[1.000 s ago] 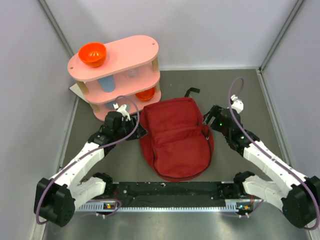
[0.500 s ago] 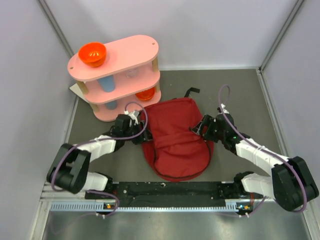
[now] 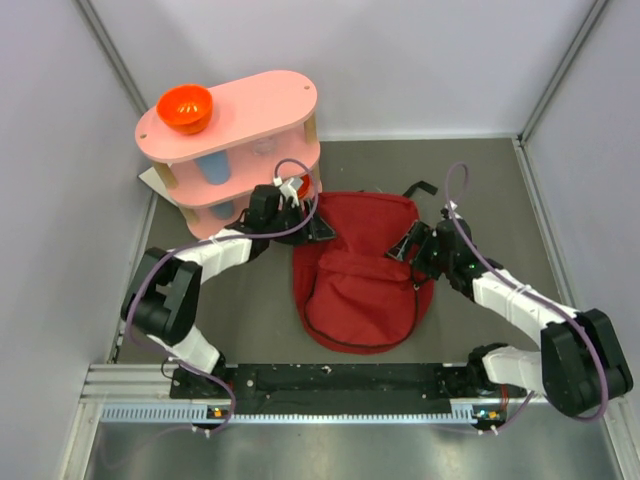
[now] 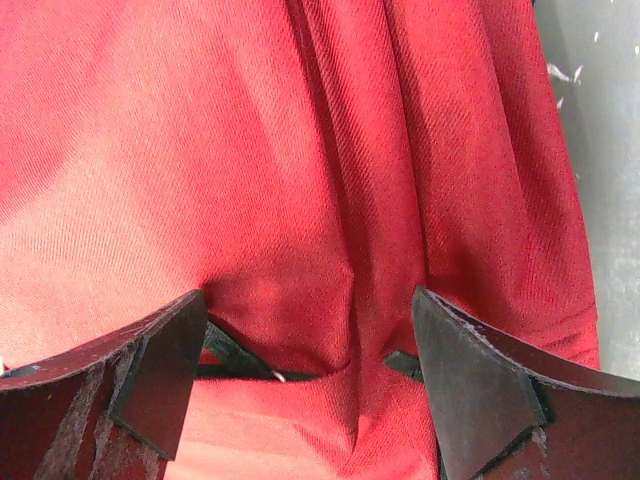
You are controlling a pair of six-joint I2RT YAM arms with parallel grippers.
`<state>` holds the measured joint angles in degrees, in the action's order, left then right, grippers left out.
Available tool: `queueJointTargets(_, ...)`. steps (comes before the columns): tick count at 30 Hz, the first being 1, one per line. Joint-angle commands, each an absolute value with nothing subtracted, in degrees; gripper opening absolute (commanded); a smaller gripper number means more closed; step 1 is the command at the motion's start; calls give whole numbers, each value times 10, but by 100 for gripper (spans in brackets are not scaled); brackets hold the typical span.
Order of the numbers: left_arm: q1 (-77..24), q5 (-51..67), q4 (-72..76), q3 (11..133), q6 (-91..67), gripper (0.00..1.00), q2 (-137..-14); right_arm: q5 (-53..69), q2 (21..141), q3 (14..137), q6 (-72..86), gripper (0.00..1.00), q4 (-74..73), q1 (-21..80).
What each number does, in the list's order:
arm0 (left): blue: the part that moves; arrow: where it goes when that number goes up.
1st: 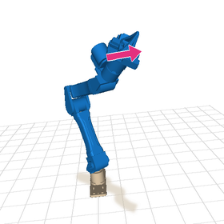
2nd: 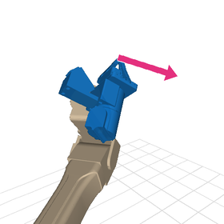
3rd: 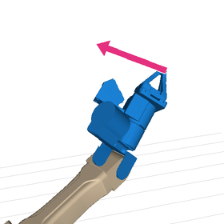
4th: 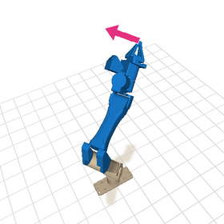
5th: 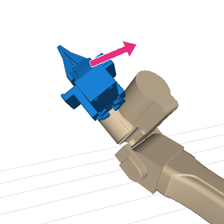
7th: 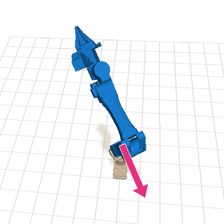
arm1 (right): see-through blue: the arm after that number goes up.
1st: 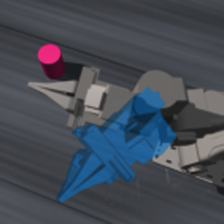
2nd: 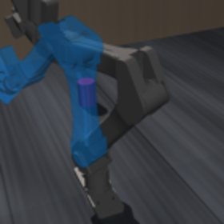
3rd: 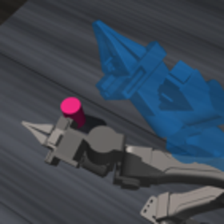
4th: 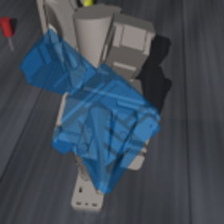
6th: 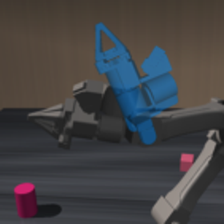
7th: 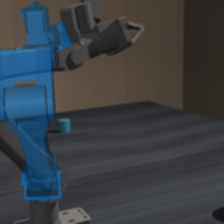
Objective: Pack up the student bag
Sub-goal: Adjust the student bag at the center of the board, then reset both arms
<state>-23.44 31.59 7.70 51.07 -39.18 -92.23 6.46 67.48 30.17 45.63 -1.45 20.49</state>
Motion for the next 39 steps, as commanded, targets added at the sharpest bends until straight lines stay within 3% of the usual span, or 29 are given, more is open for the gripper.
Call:
queueJointTargets(1,-240,364,148,542,-421,58,-947,76,704,360,440,83,-11,185)
queueJointTargets(9,-246,255,5,514,-343,64,-840,126,734,410,409,83,-21,145)
queueJointTargets(10,-246,235,-16,510,-331,82,-800,124,726,411,397,83,-24,146)
queueJointTargets(12,-246,171,-41,492,-307,99,-753,112,686,408,382,83,-26,144)
queueJointTargets(20,-246,-55,-137,431,-256,99,-557,-34,520,383,287,86,-96,145)
queueJointTargets(24,-245,-147,-180,418,-269,99,-532,-117,455,360,242,99,-120,145)
queueJointTargets(33,-245,-218,-233,411,-286,99,-520,-216,381,272,195,99,-84,146)
queueJointTargets(39,-245,-219,-234,407,-296,99,-505,-216,381,244,135,99,-39,147)
